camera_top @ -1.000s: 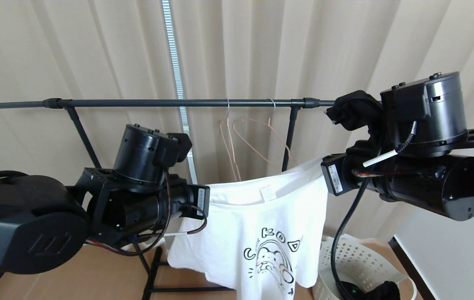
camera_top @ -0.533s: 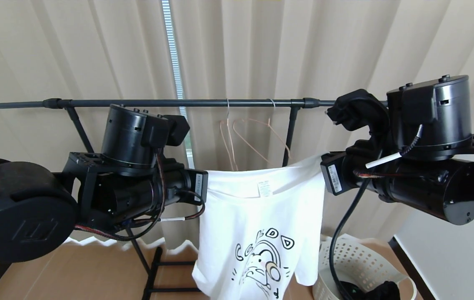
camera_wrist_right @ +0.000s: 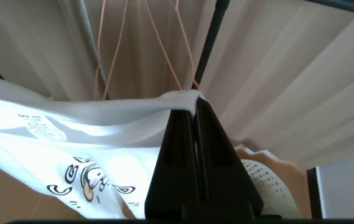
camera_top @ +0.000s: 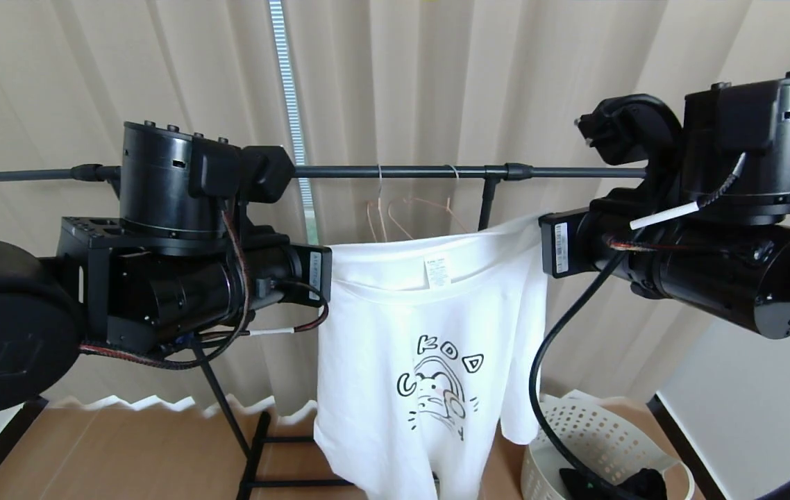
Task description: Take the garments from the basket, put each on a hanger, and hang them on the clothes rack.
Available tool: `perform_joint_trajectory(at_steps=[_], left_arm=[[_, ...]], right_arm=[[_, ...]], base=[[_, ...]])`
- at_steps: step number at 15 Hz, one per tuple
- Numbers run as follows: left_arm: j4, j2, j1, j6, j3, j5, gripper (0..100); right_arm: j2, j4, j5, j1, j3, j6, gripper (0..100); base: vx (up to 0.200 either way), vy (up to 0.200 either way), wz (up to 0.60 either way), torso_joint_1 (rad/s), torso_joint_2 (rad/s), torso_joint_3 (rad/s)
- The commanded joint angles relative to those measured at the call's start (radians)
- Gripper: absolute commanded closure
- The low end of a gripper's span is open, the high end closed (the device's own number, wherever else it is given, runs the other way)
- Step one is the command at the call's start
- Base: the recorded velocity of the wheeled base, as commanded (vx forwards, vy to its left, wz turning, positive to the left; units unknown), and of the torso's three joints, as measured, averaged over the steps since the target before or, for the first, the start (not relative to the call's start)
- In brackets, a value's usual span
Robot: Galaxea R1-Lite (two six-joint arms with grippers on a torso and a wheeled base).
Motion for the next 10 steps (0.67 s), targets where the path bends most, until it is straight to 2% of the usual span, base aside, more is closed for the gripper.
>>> perform_joint_trajectory(at_steps=[1,6,8,10], left_arm=[[0.002,-0.047,0.005,0.024,-0.01,0.005,100],[-0.001,-0.069,0.008,0.045,-0.008,0.04,100],[-0.004,-0.069,0.008,0.045,-0.014,0.049,100],[0.001,-0.056,0.011,0.048,-0.076,0.048,100]], right_arm=[[-0.01,-0.011,0.0,-0.009,-0.031,0.034,100],[-0.039,-0.017,0.0,-0.009,-0.039,0.047,100],[-0.053,-0.004,0.0,-0.007,-0.008,0.04,100],[-0.088,0.039,0.0,0.002,0.023,0.001,100]], base=[[0.0,0.0,0.0,0.0,0.0,0.0],[0.0,0.0,0.0,0.0,0.0,0.0],[0.0,0.0,0.0,0.0,0.0,0.0],[0.0,0.0,0.0,0.0,0.0,0.0]])
